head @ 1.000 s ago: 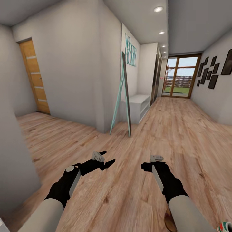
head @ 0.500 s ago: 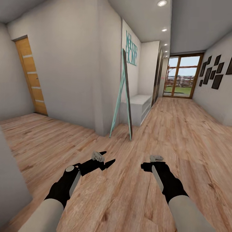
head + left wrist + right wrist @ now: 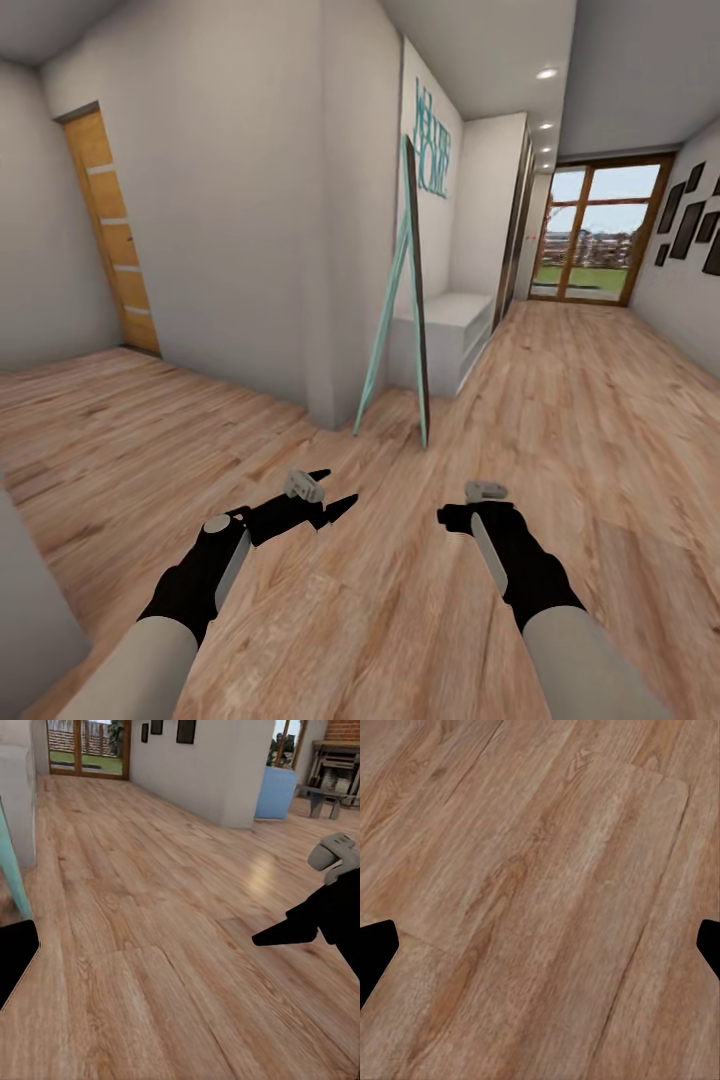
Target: Pick up the two gym shoes and the two sandals from the corridor floor and place them onto the hallstand (shoe rack) in the corridor, making sure they are on the rack and not on the floor. Arrange them so the two gym shoes are next to each other and the two sandals are next to each other.
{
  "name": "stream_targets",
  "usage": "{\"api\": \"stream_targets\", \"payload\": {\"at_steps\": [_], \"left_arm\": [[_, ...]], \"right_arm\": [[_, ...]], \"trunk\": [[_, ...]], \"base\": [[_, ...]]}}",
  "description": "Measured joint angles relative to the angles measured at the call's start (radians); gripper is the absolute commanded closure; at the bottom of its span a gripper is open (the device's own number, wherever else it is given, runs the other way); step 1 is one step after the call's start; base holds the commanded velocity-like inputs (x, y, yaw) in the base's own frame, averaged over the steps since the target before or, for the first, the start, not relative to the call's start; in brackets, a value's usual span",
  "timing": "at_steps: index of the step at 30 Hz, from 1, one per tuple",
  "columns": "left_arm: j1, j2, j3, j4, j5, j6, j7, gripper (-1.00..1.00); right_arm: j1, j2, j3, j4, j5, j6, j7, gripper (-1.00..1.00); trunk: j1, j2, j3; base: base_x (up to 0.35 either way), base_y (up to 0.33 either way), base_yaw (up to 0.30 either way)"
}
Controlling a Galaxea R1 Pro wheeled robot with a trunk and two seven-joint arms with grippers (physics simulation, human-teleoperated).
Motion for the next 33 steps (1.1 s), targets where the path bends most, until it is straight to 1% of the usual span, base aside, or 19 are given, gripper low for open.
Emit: {"api": "stream_targets", "payload": {"at_steps": [28, 33], "left_arm": [[0.0, 0.0, 0.0, 0.0, 0.0, 0.001, 0.0, -1.0], [0.0, 0.0, 0.0, 0.0, 0.0, 0.001, 0.0, -1.0]], "right_arm": [[0.0, 0.0, 0.001, 0.0, 0.0, 0.0, 0.0, -1.0], [0.0, 0.0, 0.0, 0.0, 0.0, 0.0, 0.0, -1.0]], "trunk": [[0.0, 0.0, 0.0], [0.0, 0.0, 0.0]], "base": [[0.349, 0.0, 0.001], [0.349, 0.0, -0.072]]}}
